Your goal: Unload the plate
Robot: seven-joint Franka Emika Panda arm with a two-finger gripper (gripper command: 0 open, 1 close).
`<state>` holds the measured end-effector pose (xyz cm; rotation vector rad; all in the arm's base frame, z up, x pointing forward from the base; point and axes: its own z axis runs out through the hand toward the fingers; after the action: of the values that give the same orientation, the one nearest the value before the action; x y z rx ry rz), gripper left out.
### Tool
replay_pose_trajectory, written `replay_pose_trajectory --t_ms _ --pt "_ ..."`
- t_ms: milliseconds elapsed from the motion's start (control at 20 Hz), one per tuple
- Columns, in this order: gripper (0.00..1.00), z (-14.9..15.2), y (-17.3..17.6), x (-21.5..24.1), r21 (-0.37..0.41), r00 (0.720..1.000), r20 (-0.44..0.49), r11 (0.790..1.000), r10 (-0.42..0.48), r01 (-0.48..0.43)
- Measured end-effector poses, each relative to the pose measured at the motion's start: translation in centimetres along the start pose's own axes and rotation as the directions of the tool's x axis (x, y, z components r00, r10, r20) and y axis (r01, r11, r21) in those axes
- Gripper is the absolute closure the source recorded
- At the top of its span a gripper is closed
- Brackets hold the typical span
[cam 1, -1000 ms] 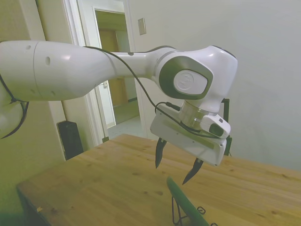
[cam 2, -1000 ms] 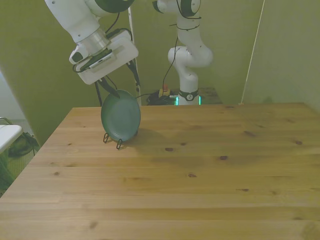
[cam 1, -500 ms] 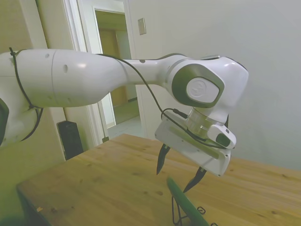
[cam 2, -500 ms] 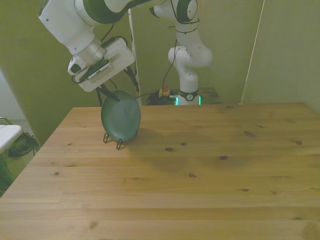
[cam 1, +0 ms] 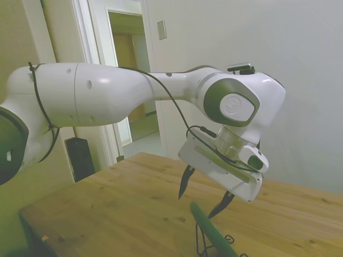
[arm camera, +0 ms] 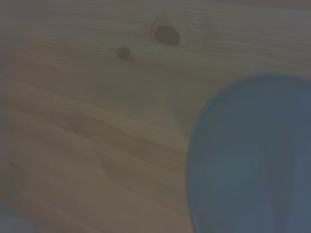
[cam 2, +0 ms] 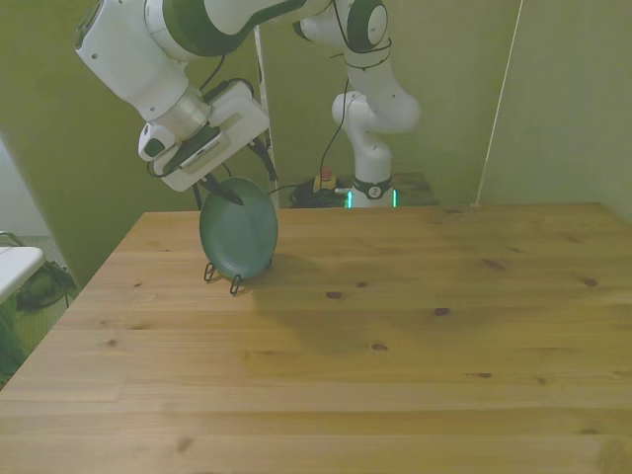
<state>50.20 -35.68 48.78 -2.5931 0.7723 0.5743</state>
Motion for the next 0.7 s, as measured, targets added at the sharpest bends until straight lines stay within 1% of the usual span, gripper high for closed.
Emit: replay_pose_trajectory --t_ms 700 --pt "1.00 0.46 -0.18 0.02 0.001 1.000 0.025 1.000 -0.004 0.004"
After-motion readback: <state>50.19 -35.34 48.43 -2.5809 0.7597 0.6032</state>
